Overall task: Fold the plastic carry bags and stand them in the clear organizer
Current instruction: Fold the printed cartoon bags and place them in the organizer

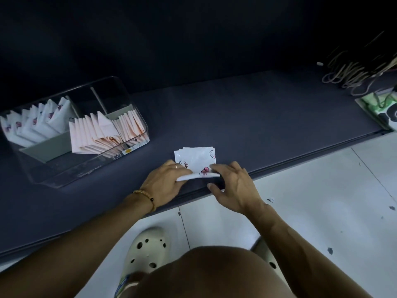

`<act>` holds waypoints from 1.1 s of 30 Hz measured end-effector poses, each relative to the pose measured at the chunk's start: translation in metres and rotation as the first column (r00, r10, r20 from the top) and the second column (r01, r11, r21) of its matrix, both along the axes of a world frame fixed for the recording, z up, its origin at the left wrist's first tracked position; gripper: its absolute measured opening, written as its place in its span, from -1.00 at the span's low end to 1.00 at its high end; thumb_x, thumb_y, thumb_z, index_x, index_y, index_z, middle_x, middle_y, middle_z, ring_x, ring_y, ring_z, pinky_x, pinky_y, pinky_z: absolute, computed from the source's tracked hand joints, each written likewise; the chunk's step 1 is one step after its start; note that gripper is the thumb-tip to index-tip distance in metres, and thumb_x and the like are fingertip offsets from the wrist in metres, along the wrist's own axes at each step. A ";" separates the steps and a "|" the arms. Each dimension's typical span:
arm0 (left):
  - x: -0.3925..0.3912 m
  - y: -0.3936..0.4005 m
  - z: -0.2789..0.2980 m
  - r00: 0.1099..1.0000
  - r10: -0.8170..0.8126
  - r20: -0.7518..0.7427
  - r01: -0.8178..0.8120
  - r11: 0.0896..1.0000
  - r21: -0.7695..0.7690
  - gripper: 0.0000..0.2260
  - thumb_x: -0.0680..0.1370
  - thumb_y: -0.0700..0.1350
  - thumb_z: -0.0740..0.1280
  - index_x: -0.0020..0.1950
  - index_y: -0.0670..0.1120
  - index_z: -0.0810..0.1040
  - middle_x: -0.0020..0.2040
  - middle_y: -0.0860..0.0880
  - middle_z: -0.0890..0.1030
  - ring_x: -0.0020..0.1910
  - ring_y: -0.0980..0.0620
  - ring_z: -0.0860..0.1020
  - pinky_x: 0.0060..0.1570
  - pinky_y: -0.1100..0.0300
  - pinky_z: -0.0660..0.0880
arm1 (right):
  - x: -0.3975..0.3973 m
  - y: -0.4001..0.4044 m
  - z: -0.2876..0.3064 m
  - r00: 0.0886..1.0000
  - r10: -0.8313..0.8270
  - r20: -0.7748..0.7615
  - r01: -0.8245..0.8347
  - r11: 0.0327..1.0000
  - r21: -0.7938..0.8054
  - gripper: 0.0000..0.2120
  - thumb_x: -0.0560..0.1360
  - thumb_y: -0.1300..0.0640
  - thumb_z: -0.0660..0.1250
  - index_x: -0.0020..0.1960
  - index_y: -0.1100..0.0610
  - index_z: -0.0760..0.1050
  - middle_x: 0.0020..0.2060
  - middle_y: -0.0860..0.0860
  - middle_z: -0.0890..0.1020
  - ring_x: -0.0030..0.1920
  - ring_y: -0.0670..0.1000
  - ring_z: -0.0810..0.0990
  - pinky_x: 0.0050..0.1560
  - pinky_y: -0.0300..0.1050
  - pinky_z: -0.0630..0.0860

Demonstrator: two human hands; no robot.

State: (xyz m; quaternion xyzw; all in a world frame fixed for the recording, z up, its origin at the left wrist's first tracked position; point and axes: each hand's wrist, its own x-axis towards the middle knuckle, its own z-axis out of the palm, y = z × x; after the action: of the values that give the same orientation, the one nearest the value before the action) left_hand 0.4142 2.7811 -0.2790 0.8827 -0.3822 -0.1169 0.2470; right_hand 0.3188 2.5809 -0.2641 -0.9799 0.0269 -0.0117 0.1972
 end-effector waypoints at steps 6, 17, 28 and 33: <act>0.025 -0.017 0.002 0.898 0.315 -0.308 -0.351 0.934 -0.069 -0.87 0.54 -0.01 0.34 -0.15 -0.03 0.60 -0.26 0.04 0.62 -0.25 0.05 0.54 -0.26 0.20 0.44 | 0.032 0.000 -0.006 0.919 -0.342 -0.194 0.386 0.881 0.275 -0.74 0.54 0.05 0.29 -0.27 0.15 0.42 -0.44 -0.04 0.51 -0.41 0.02 0.45 -0.40 -0.17 0.35; 0.024 -0.046 -0.020 0.941 0.277 0.195 -0.294 0.953 0.067 -0.64 0.55 -0.14 0.29 0.35 -0.01 0.44 0.37 -0.04 0.39 0.29 -0.12 0.37 0.25 0.01 0.38 | 0.047 0.012 -0.013 0.857 -0.477 -0.196 0.516 0.795 0.318 -0.76 0.48 0.20 0.35 0.09 0.09 0.38 -0.17 0.03 0.62 -0.18 0.05 0.57 -0.15 -0.11 0.51; 0.041 -0.047 -0.030 0.959 -0.116 0.258 0.009 0.924 0.383 -0.51 0.64 0.04 -0.09 0.56 -0.08 0.00 0.57 0.01 0.04 0.54 0.03 -0.08 0.48 0.02 -0.20 | 0.032 -0.003 -0.038 0.986 -0.138 -0.091 0.114 0.966 -0.232 -0.50 0.62 0.00 -0.01 0.52 0.16 0.16 0.52 0.09 0.18 0.51 0.13 0.13 0.45 0.10 0.14; 0.030 -0.075 -0.024 0.859 -0.285 0.426 0.117 0.918 0.379 -0.54 0.62 -0.05 0.04 0.49 -0.18 0.22 0.50 -0.09 0.26 0.52 -0.06 0.12 0.47 -0.06 -0.14 | 0.028 -0.003 -0.051 0.987 -0.132 -0.097 0.112 0.976 -0.188 -0.49 0.64 0.03 -0.09 0.56 0.15 0.02 0.55 0.06 0.05 0.55 0.04 -0.06 0.52 0.04 -0.10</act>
State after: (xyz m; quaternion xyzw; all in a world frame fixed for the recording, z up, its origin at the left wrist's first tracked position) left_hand 0.4441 2.7063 -0.3032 0.8677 -0.4963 0.0121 -0.0235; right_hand 0.3473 2.5780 -0.3152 -0.9895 0.0967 0.0270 0.1038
